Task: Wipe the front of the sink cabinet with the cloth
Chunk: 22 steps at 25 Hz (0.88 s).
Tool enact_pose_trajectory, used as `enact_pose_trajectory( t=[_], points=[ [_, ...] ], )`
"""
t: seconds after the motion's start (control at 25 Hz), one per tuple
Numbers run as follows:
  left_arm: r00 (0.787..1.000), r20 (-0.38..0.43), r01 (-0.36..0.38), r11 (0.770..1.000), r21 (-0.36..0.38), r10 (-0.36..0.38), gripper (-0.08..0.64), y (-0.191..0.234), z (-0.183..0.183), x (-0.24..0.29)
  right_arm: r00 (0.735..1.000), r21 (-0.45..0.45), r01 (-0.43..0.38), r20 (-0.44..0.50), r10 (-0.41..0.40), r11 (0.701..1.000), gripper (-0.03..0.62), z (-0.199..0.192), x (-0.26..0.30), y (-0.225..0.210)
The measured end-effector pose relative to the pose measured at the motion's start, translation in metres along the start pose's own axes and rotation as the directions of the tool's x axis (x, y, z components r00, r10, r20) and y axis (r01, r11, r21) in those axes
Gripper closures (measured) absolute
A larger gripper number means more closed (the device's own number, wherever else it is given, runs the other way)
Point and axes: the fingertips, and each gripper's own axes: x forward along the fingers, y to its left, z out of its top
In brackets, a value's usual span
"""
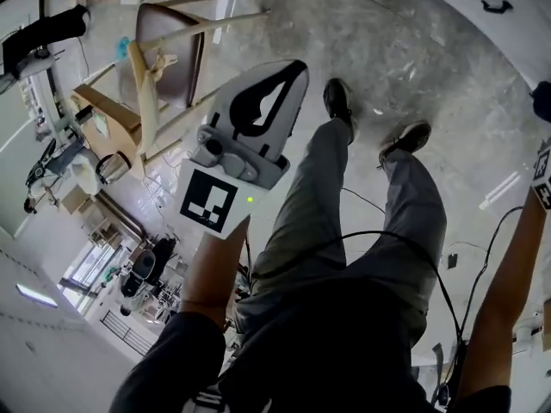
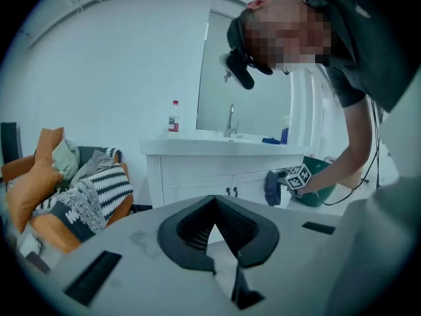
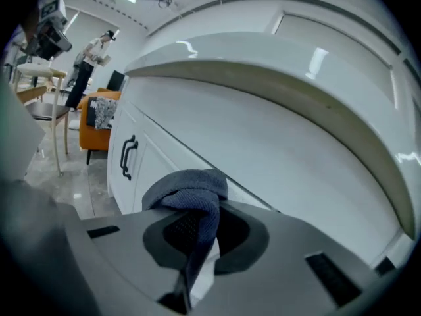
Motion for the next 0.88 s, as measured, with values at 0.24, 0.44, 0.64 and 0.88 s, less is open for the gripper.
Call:
enact_pose_trajectory(
  t=[0.24, 0.44, 0.64, 0.88],
  points=[
    [0.997, -0.021, -0.074, 0.996, -0.046, 0.073, 0.557, -0.015, 0.052, -0.097, 0.989, 0.114, -0.041, -0.137, 0.056, 0.993, 0.566, -0.012, -0.059, -0.016],
    [0.99, 0.064, -0.119, 0.982, -0.147, 0.129, 0.557, -0.032, 0.096, -0.152, 0.964, 0.314, -0.218, -0.078, 0.254, 0.924, 0.566, 0.051, -0.145, 0.032],
    [0.977, 0.161, -0.111, 0.98, -0.168, 0.138, 0.557, -0.05, 0.148, -0.177, 0.895, 0.377, -0.438, 0.098, 0.435, 0.816, 0.566, 0.167, -0.222, 0.069],
    [0.959, 0.274, -0.056, 0.996, -0.073, 0.074, 0.557, -0.085, 0.222, -0.197, 0.823, 0.303, -0.555, 0.334, 0.46, 0.775, 0.568, 0.299, -0.305, 0.031]
  ],
)
